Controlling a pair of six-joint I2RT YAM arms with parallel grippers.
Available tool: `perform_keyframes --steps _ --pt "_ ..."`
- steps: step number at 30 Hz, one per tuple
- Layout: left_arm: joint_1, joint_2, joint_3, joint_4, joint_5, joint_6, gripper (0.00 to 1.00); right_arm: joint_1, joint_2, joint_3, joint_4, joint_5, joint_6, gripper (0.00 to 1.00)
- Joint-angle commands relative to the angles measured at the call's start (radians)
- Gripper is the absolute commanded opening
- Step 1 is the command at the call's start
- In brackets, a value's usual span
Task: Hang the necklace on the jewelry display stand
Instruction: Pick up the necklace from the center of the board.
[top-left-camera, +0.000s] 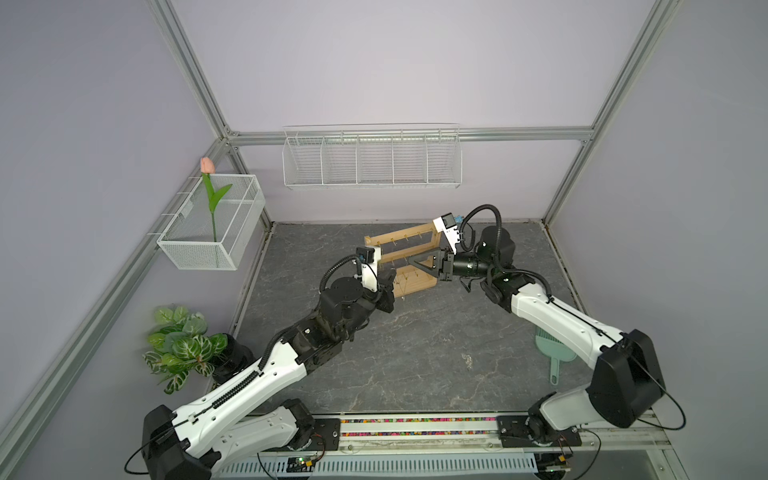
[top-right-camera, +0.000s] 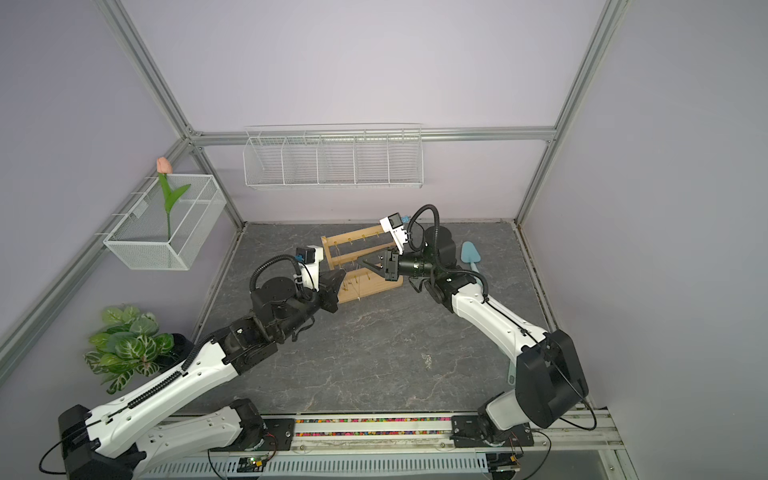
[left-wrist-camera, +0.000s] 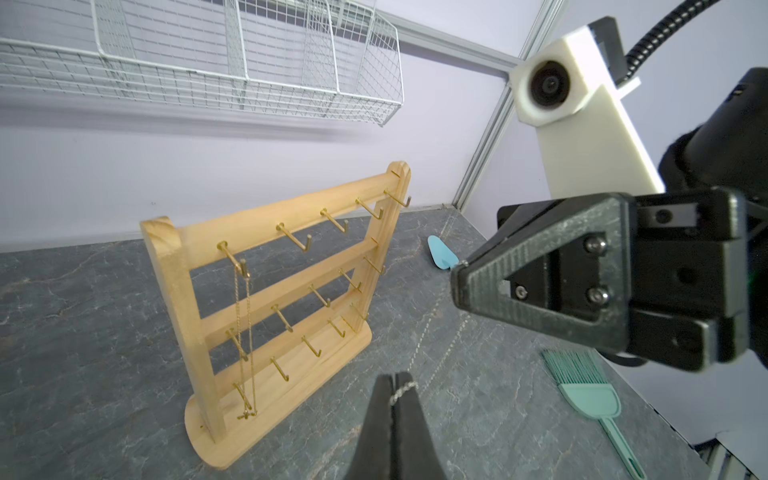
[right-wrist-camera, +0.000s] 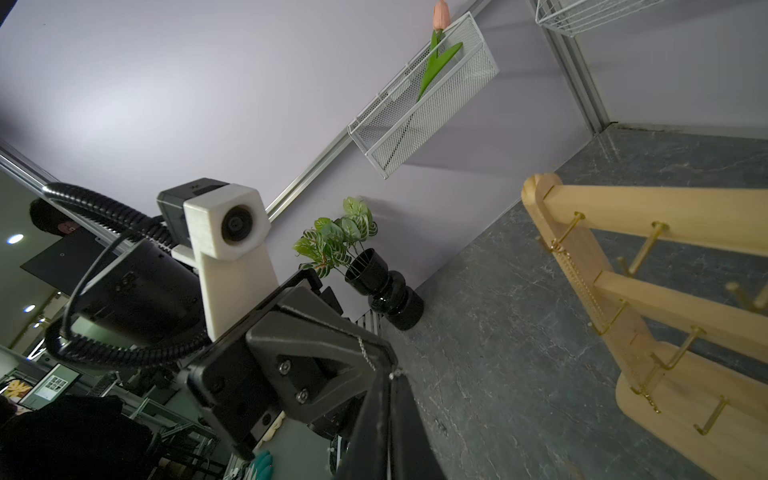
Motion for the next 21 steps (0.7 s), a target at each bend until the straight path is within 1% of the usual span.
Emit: perform_keyframes --steps 1,8,15,21 --pt "0.035 0.034 0.056 0.057 0.042 0.041 0.00 -0.017 0.036 0.059 -0.101 -0.006 -0.091 0.07" --pt "0.072 0.102 0.132 0.064 0.063 0.091 0.00 -0.036 0.098 0.147 -0.170 -0.002 -0.139 0.07" --pt "0.098 0.161 0.202 0.046 0.083 0.110 0.00 -0.041 0.159 0.236 -0.254 0.018 -0.194 0.07" --pt "0.114 0.192 0.237 0.024 0.087 0.115 0.00 -0.042 0.206 0.308 -0.293 0.031 -0.202 0.07"
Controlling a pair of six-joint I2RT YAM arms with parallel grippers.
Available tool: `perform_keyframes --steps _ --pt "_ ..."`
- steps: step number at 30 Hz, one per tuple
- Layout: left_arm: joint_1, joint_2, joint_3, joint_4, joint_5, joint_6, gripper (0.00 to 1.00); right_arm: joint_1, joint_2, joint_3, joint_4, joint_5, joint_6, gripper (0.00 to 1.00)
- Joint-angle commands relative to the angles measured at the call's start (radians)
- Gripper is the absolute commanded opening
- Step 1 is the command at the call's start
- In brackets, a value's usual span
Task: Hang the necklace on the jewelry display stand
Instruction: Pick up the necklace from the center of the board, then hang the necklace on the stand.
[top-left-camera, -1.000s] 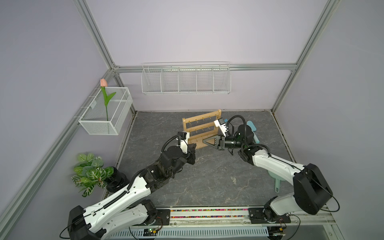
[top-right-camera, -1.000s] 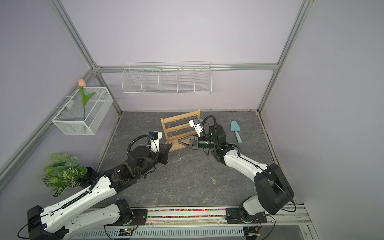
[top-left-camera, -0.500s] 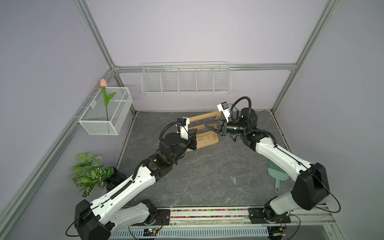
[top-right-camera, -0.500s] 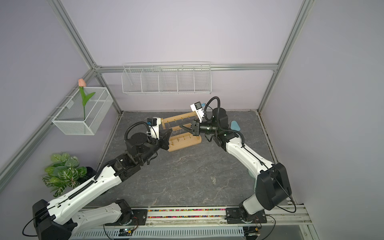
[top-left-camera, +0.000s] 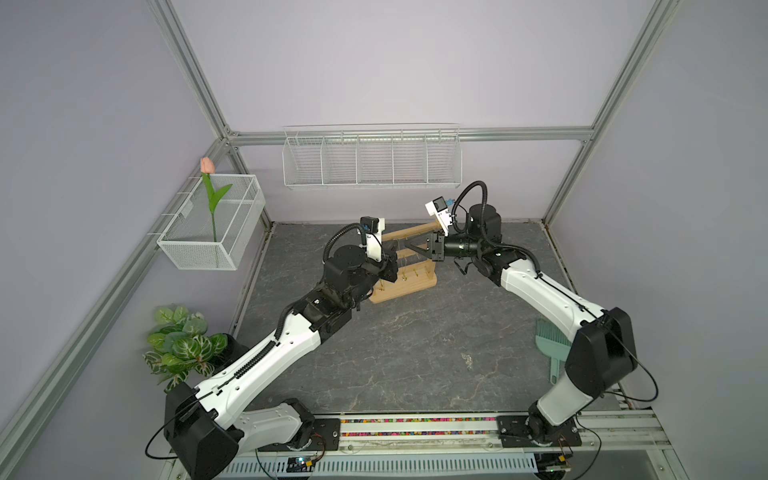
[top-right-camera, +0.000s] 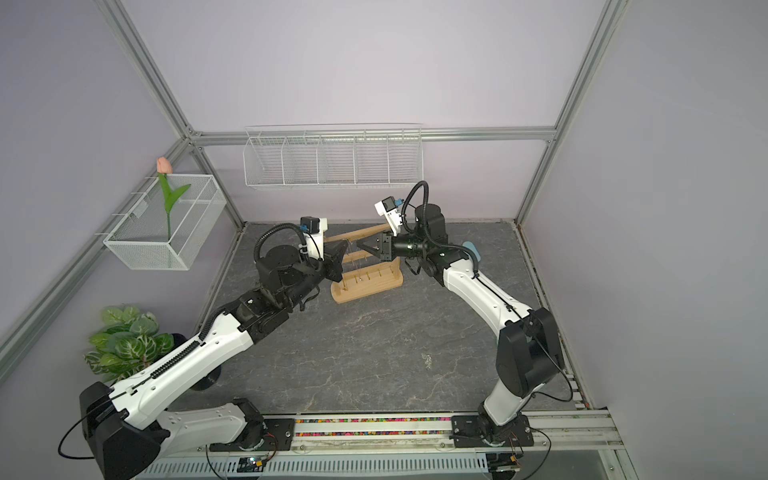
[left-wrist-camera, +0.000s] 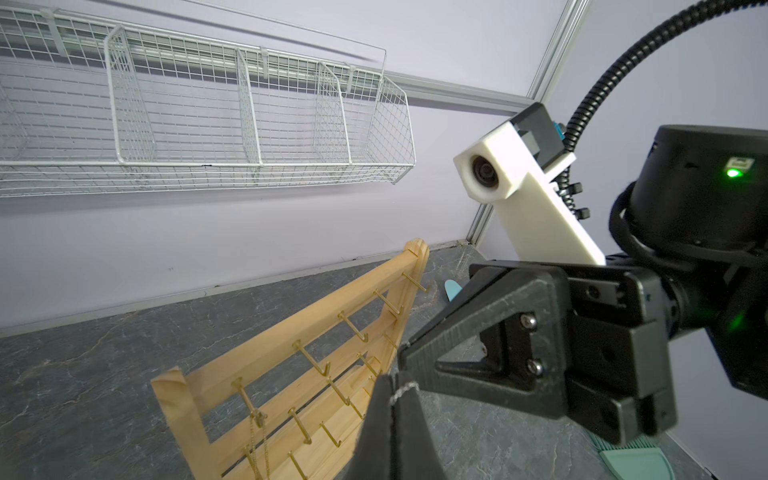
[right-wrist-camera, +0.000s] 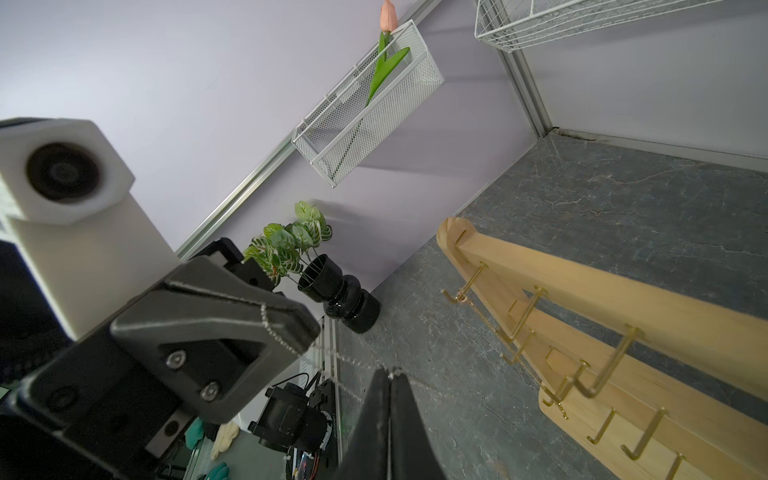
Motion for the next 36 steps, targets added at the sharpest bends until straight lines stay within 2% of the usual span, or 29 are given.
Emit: perform_keyframes --steps 1,25,36 --pt "0.015 0.014 0.041 -0.015 0.014 0.029 0.00 -0.006 0.025 0.049 -0.044 0.012 -0.040 0.07" --pt "0.086 0.020 0.089 -0.084 0.028 0.057 0.00 -0.007 0.136 0.237 -0.154 0.034 -0.086 0.07" --pt "0.107 0.080 0.131 -0.073 0.061 0.060 0.00 -0.023 0.172 0.280 -0.169 0.032 -0.086 0.07"
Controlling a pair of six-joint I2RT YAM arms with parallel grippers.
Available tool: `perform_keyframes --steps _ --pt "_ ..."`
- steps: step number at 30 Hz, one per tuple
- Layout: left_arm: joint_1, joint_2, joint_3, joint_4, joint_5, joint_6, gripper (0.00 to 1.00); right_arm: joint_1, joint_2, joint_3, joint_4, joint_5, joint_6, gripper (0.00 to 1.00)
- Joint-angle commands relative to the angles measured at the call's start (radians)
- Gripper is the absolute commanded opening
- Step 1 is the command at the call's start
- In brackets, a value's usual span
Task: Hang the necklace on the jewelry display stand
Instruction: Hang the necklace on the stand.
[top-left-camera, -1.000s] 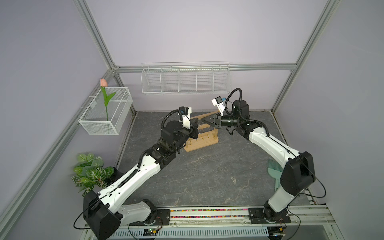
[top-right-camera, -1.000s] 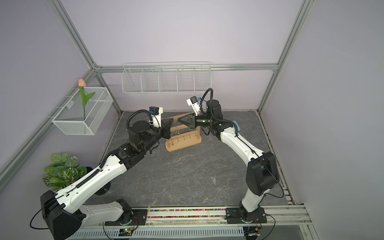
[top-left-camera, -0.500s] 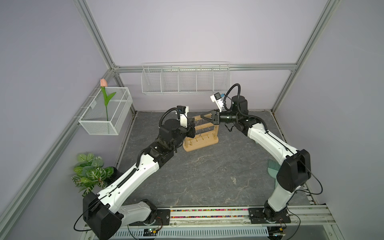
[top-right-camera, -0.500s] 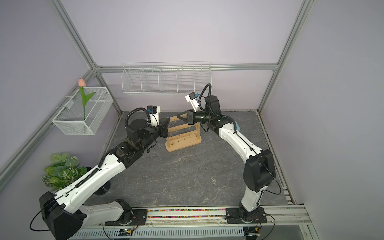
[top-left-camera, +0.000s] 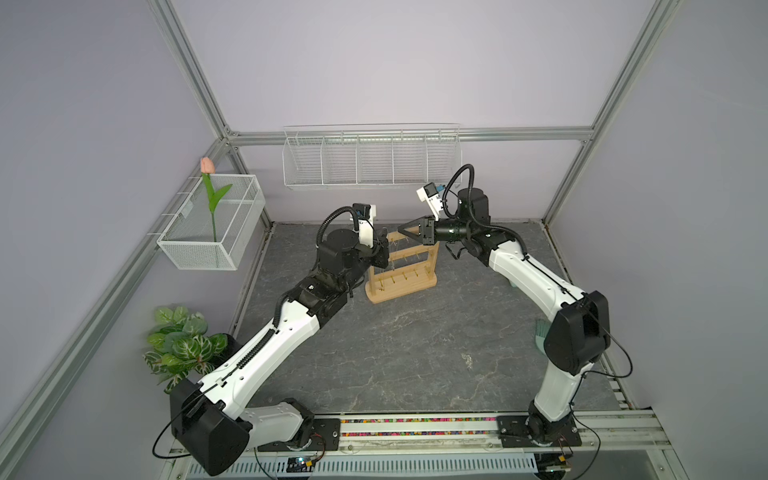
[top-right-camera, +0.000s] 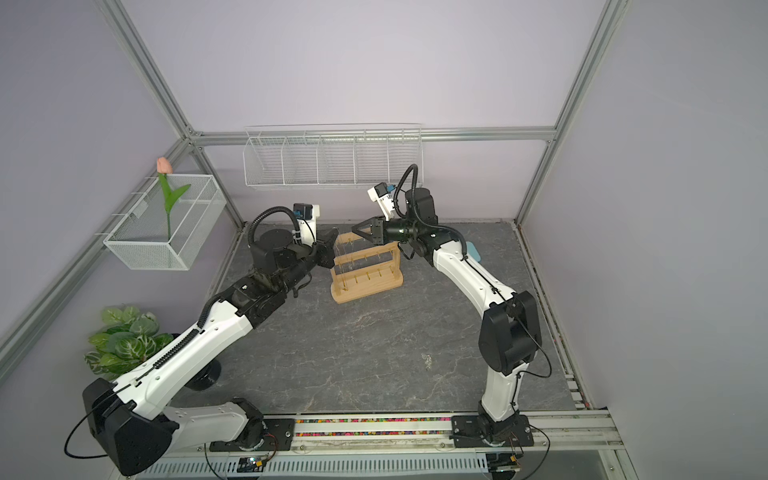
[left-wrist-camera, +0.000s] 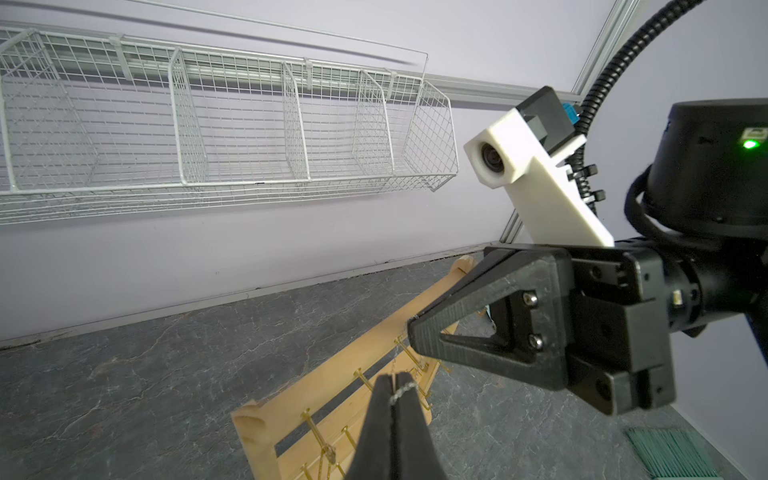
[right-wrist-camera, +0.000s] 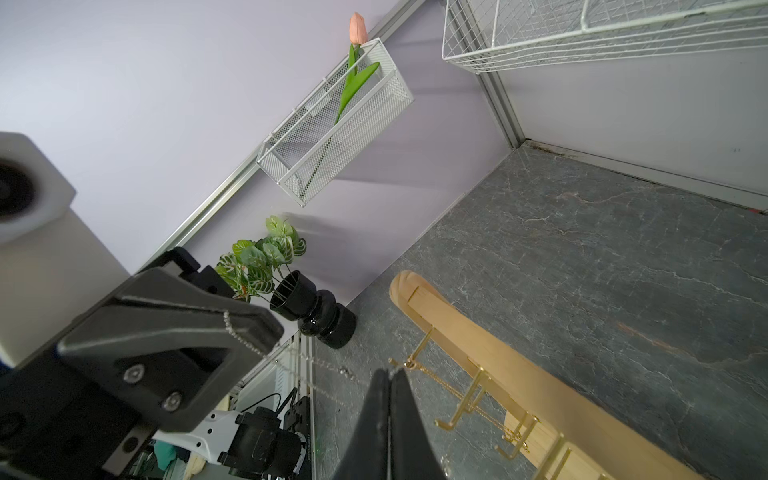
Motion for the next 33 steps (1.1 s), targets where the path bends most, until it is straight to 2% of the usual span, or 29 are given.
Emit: perform_keyframes --steps 1,19,33 --pt "0.006 0.025 0.035 0.010 0.027 0.016 0.00 -0.017 0.005 0.017 -0.007 -0.001 -0.027 0.07" --pt "0.006 0.082 0.069 0.076 0.150 -0.001 0.00 -0.079 -0.074 -0.100 0.062 -0.012 0.005 0.07" --pt "0.006 0.061 0.057 0.077 0.128 -0.002 0.00 -0.082 -0.096 -0.126 0.100 -0.030 0.026 0.07"
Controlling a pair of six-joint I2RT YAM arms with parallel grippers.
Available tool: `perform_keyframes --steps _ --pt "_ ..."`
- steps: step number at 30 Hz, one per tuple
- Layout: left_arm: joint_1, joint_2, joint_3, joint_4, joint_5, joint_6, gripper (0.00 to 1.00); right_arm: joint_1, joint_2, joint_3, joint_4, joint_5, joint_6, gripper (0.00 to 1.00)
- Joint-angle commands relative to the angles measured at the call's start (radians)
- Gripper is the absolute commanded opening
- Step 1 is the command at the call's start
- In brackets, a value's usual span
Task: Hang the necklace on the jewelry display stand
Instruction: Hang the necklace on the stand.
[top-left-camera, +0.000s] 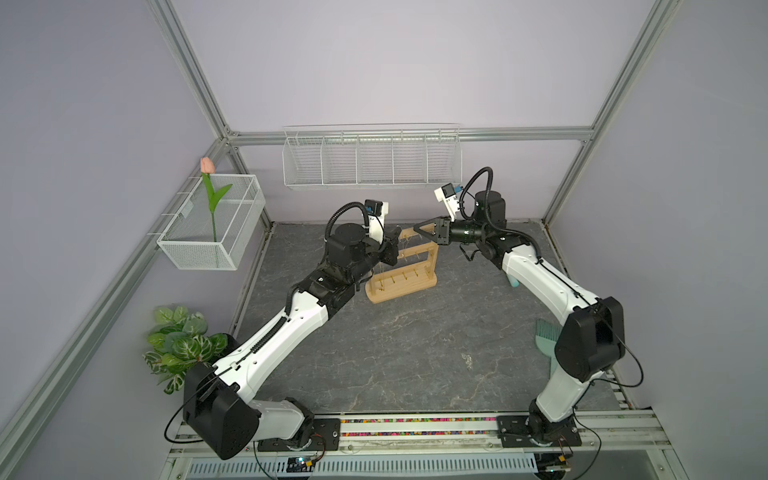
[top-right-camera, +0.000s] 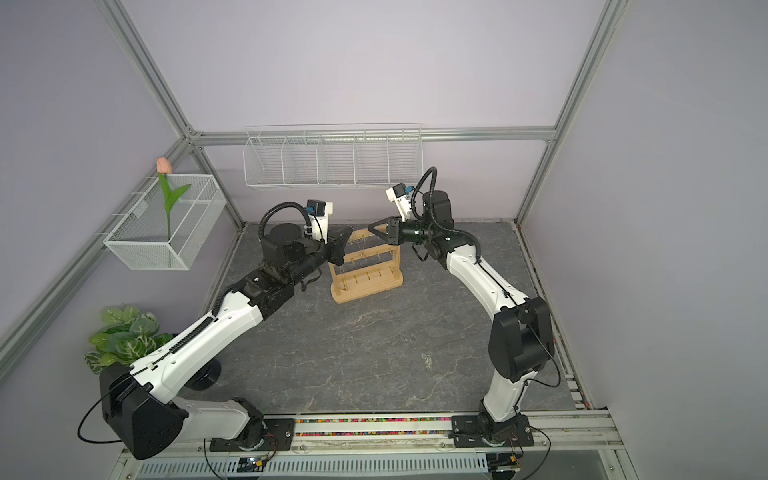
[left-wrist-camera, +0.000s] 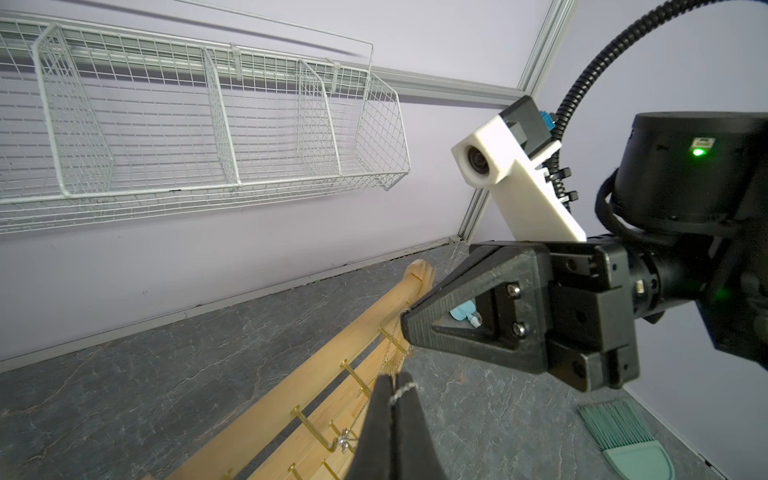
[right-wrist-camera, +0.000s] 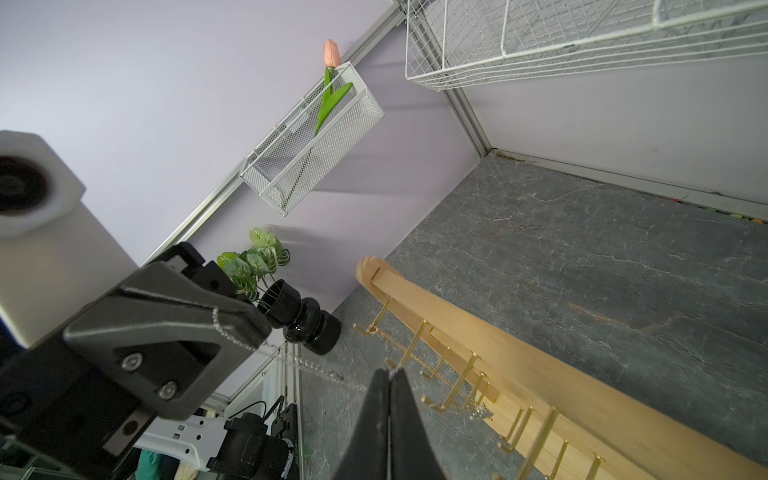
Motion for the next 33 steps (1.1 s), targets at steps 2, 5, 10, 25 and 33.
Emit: perform_keyframes --steps 2,5,10,25,33 --pt "0.005 -0.024 0.016 0.016 -0.021 0.009 0.00 -0.002 -0.007 0.008 0.045 -0.030 0.020 0.07" --pt "0.005 -0.035 0.013 0.013 -0.027 0.015 0.00 0.008 0.017 0.038 0.035 -0.031 0.021 0.07" --pt "0.005 -0.041 0.007 0.014 -0.030 0.016 0.00 0.024 0.048 0.074 0.024 -0.032 0.019 0.07" --pt "0.005 -0.035 -0.002 0.021 -0.009 -0.001 0.00 0.031 0.031 0.062 -0.004 -0.028 -0.006 0.07" --pt "0.005 0.009 0.006 0.042 0.006 -0.012 0.00 0.007 0.003 0.011 0.018 -0.026 0.007 0.07"
